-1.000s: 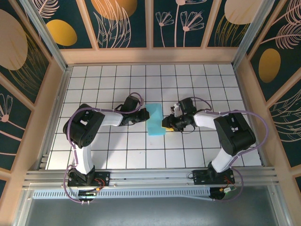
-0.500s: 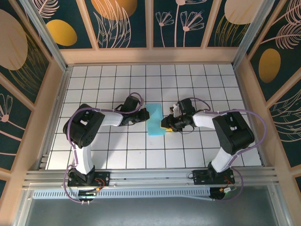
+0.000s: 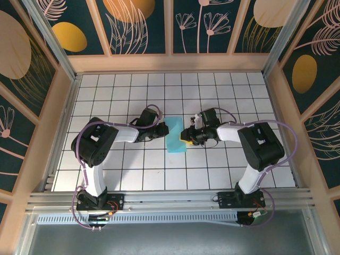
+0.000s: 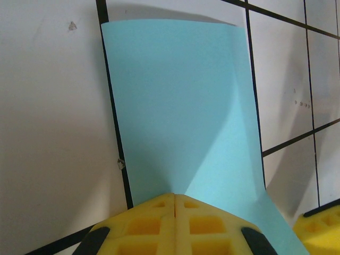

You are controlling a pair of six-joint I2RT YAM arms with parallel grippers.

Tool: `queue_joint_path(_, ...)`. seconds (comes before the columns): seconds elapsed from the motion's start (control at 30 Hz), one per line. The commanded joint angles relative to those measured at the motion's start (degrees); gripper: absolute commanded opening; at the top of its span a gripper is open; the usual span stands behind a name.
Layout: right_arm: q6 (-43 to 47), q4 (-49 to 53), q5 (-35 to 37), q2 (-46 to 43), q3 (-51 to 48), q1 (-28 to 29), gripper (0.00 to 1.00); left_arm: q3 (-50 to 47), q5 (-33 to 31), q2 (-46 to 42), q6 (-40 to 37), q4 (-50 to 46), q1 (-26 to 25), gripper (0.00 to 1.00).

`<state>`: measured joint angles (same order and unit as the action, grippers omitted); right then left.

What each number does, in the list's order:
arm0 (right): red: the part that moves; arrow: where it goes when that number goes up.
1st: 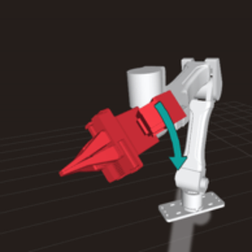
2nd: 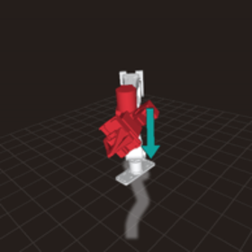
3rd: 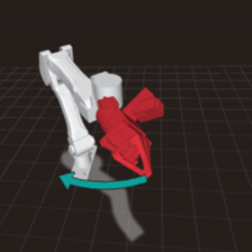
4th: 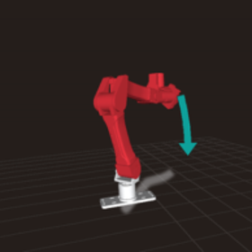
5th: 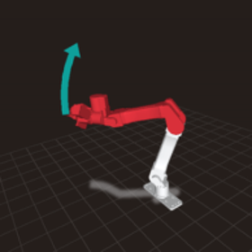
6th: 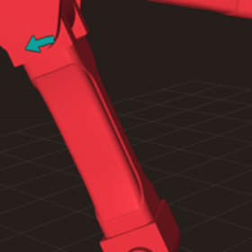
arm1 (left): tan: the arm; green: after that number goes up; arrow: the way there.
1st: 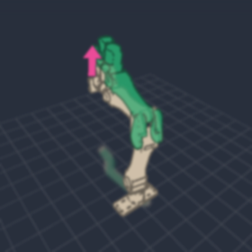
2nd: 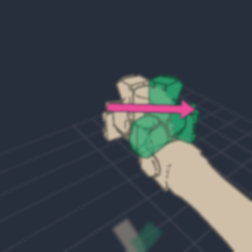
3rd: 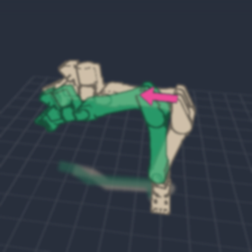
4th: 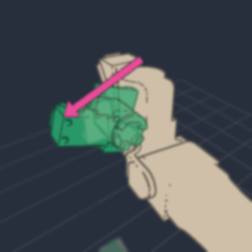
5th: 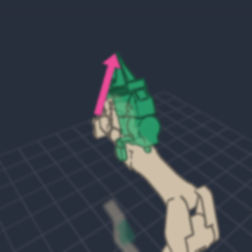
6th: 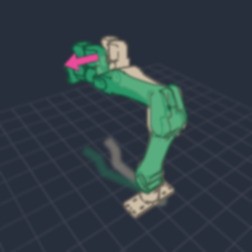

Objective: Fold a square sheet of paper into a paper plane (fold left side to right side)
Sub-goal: Fold the triangle a second time at the center of the table.

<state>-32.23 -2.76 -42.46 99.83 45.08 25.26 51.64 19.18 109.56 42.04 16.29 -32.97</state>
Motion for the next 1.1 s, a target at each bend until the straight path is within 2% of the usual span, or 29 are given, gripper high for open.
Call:
queue_joint_path(0.0,-0.91,-0.45,-1.32,1.67,2.05,-0.46,0.36,-1.62,-1.09,0.04,-1.25,-2.94,-0.2,0.03)
queue_joint_path(0.2,-1.56,0.7,0.51,1.13,0.19,-0.65,0.39,-1.68,-1.18,-0.23,-1.22,-2.86,-0.21,0.04)
queue_joint_path(0.53,-3.09,-4.11,-0.51,2.02,-0.17,-1.04,0.36,-1.54,-0.72,-0.27,-1.79,-2.6,-0.2,0.04)
queue_joint_path(0.77,-2.72,-7.0,-1.65,3.8,1.75,-2.08,0.34,-1.54,-0.29,-0.13,-1.95,-2.19,-0.21,0.04)
queue_joint_path(1.07,-0.58,-6.03,-2.1,7.66,6.8,-3.54,0.33,-1.53,-0.18,-0.29,-2.14,-2.25,-0.24,0.04)
